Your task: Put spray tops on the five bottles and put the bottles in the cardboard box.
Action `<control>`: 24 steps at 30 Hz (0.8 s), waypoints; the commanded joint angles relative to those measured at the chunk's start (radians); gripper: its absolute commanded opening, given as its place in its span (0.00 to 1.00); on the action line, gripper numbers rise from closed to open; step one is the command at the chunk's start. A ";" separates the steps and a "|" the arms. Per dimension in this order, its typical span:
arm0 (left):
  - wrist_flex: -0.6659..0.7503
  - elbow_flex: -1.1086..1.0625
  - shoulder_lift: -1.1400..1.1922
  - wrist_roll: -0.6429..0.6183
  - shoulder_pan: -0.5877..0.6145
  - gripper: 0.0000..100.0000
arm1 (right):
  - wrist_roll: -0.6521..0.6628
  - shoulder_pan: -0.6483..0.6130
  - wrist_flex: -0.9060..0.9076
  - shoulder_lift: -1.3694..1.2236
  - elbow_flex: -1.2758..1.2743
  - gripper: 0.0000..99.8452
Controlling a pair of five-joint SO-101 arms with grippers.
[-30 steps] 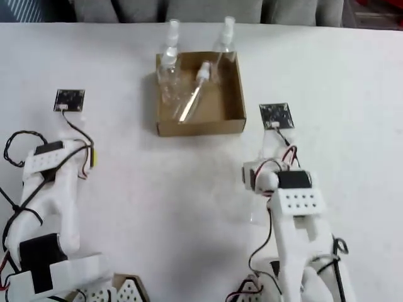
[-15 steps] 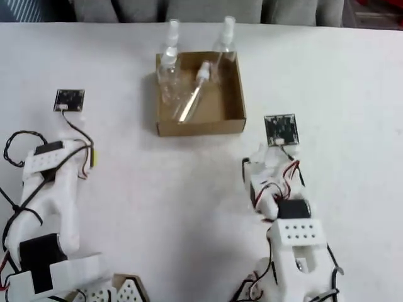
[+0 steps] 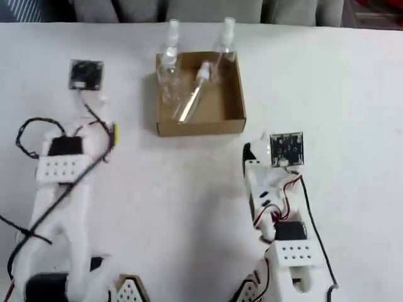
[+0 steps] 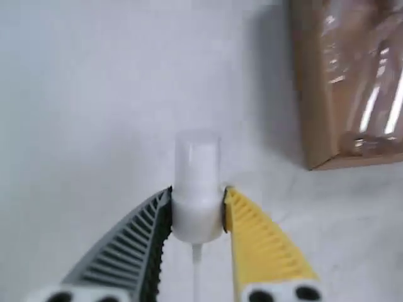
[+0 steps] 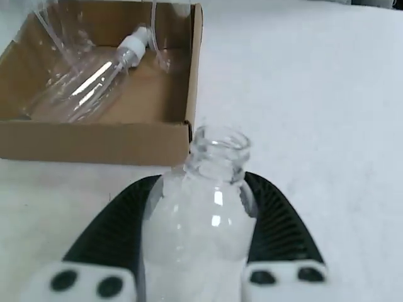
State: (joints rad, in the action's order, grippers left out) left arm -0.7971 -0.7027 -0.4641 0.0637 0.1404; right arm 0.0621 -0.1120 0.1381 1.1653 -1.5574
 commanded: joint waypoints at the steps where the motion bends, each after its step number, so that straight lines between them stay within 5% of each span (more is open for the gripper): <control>1: 0.078 0.060 -0.182 -0.014 -0.151 0.02 | -0.006 -0.044 -0.033 0.065 -0.017 0.02; 12: 0.305 0.060 -0.417 -0.014 -0.475 0.02 | 0.002 -0.177 0.130 0.426 -0.138 0.02; 20: 0.388 0.058 -0.424 -0.023 -0.570 0.02 | 0.000 -0.206 0.285 0.561 -0.138 0.02; 24: 0.404 0.075 -0.432 -0.195 -0.573 0.02 | 0.002 -0.206 0.288 0.561 -0.138 0.02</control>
State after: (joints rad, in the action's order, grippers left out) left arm -0.4457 -0.7027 -0.8585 0.0192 -0.4166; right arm 0.0621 -0.3099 0.4235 1.7131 -1.6847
